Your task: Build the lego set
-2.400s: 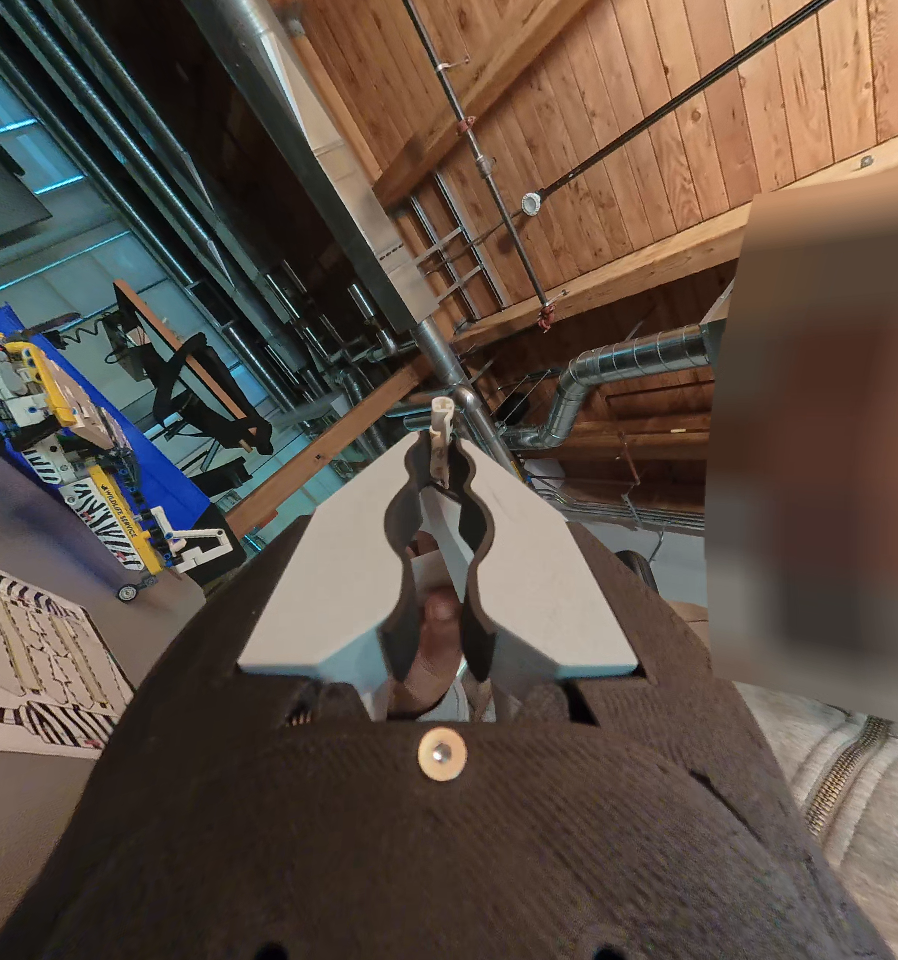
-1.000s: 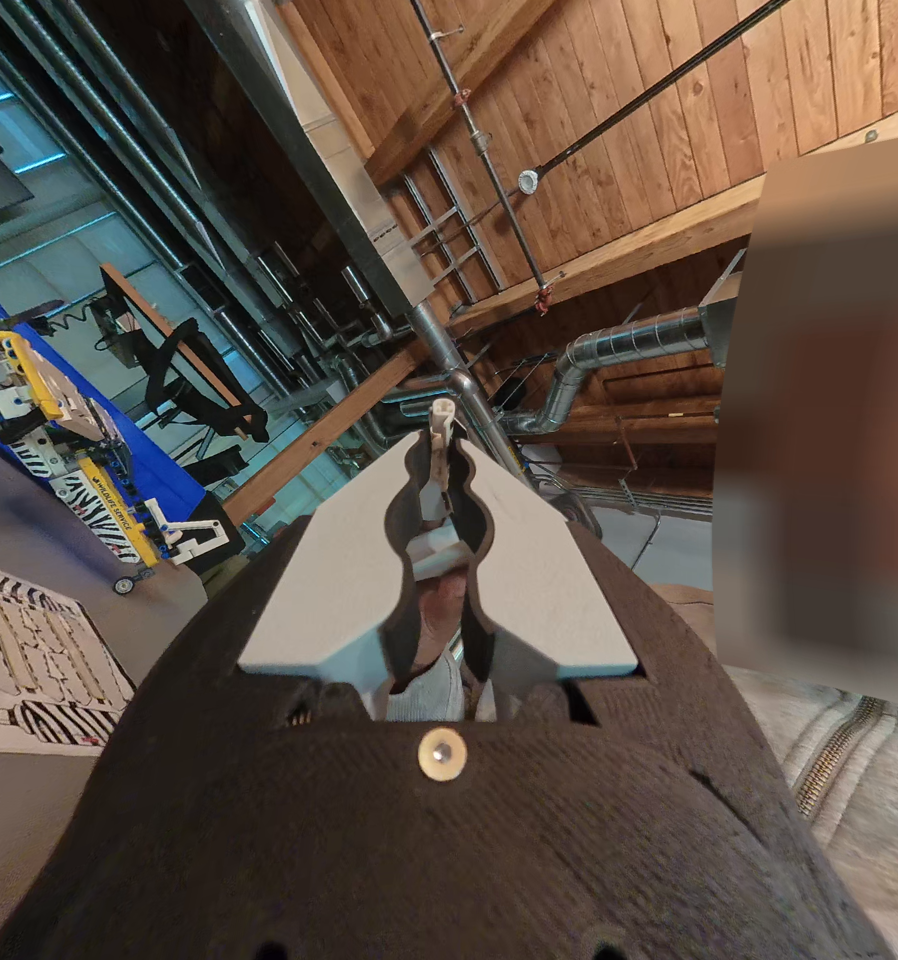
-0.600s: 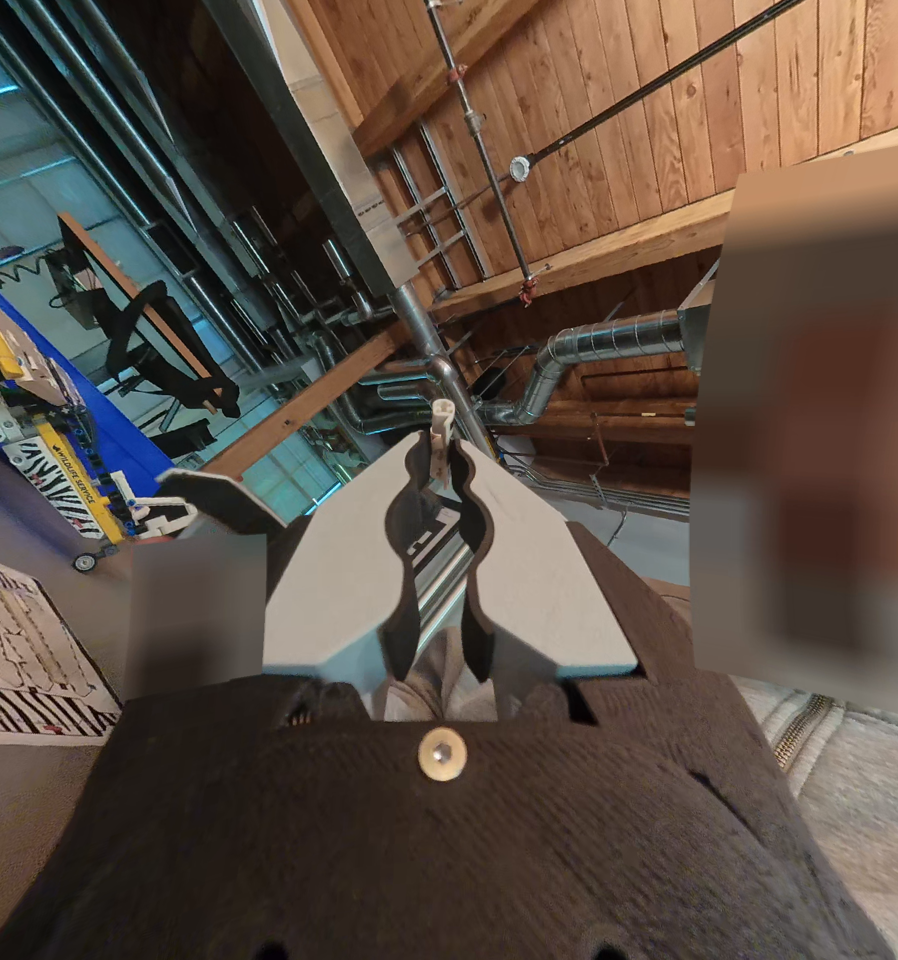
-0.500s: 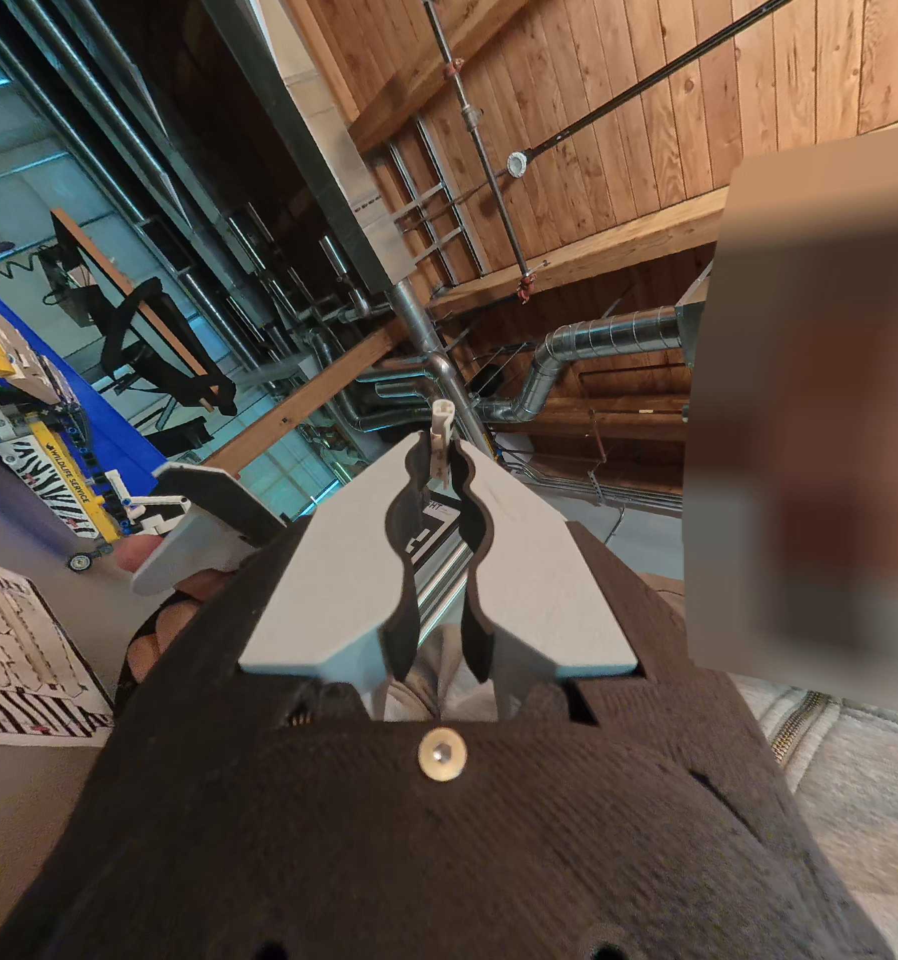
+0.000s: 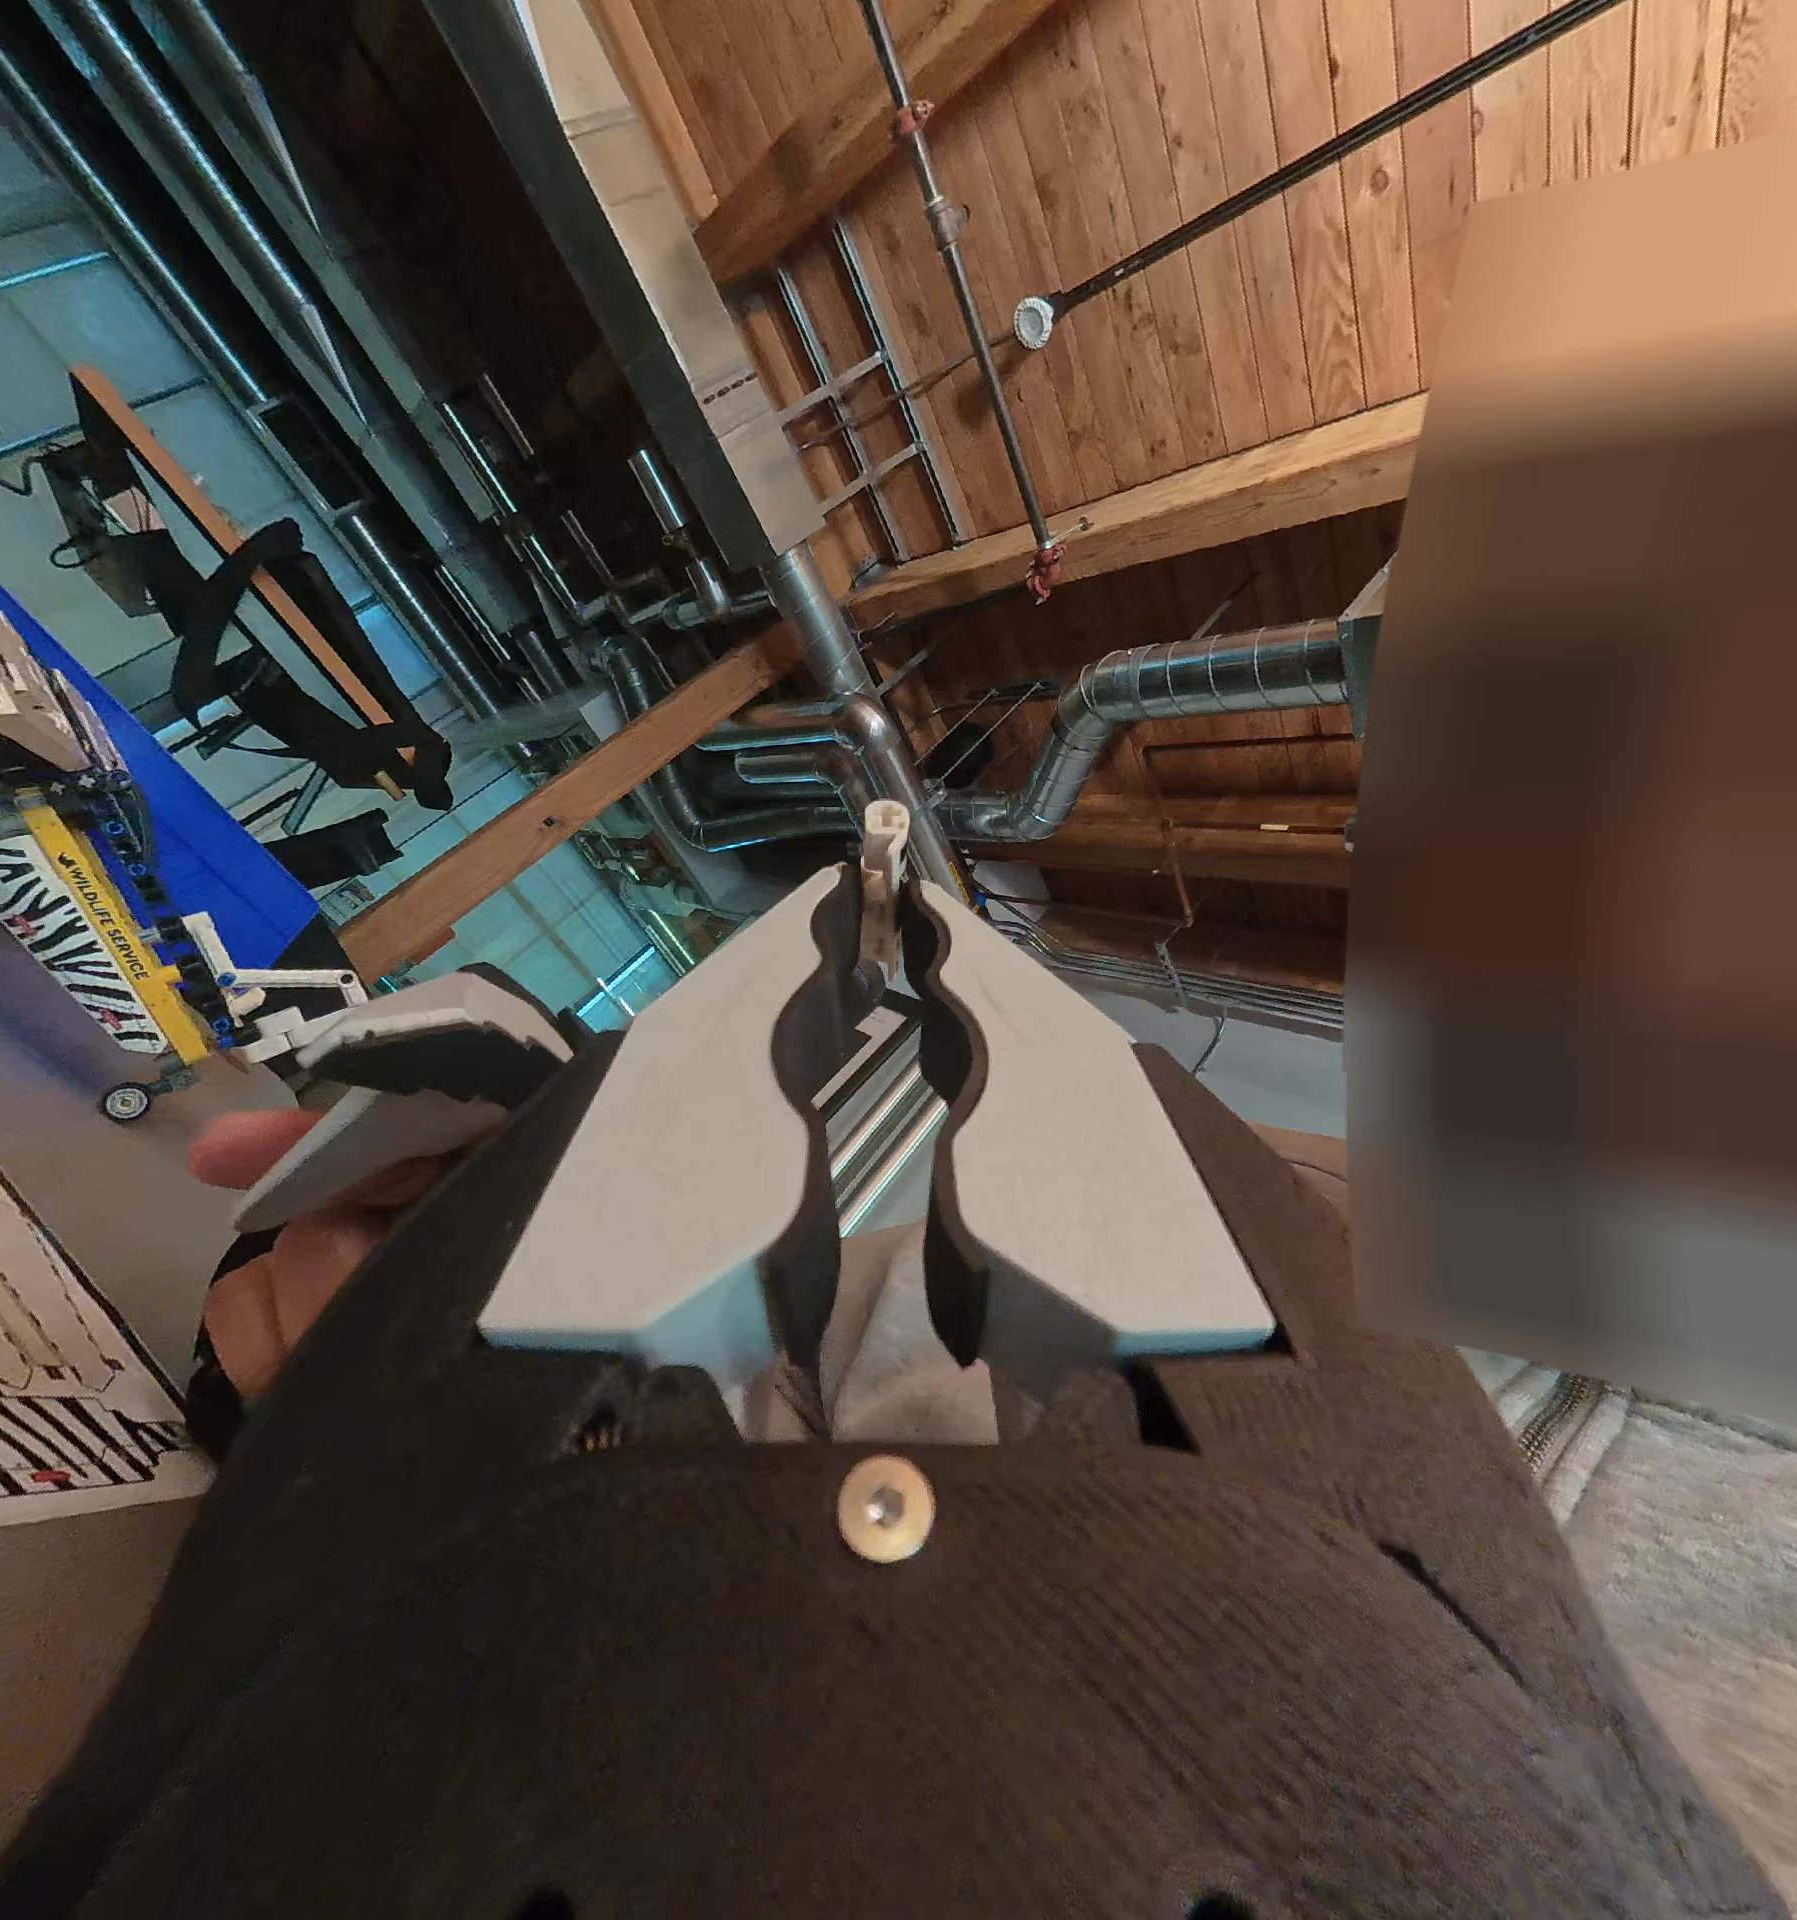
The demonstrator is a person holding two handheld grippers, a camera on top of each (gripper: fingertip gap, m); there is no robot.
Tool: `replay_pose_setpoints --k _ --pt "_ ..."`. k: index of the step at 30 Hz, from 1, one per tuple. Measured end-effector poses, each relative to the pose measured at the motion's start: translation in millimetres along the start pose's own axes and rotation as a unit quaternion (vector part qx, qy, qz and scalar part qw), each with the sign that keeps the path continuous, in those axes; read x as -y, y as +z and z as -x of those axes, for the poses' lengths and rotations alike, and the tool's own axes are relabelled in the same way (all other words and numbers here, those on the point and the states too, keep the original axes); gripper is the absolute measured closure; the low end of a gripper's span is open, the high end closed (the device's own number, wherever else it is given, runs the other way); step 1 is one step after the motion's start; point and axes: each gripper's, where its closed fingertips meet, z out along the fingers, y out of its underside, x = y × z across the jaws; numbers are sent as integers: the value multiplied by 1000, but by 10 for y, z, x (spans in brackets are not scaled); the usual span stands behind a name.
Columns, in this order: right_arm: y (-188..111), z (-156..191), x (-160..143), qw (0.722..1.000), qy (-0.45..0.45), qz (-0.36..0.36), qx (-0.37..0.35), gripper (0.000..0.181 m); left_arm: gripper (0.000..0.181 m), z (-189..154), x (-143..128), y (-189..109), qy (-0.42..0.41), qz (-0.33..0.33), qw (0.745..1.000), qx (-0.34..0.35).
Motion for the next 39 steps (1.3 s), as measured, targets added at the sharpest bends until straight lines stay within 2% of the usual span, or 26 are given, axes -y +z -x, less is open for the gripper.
replay_pose_setpoints --k 11,20,39 --pt "51 5 -41 1000 -11 16 -1 154 175 0 6 -8 -5 -3 1000 -3" --pt "48 -2 -36 1000 -8 15 -3 154 175 135 -48 -2 29 18 998 55" --pt "55 -7 -40 1000 -4 15 -5 154 175 139 -54 -5 22 18 998 53"
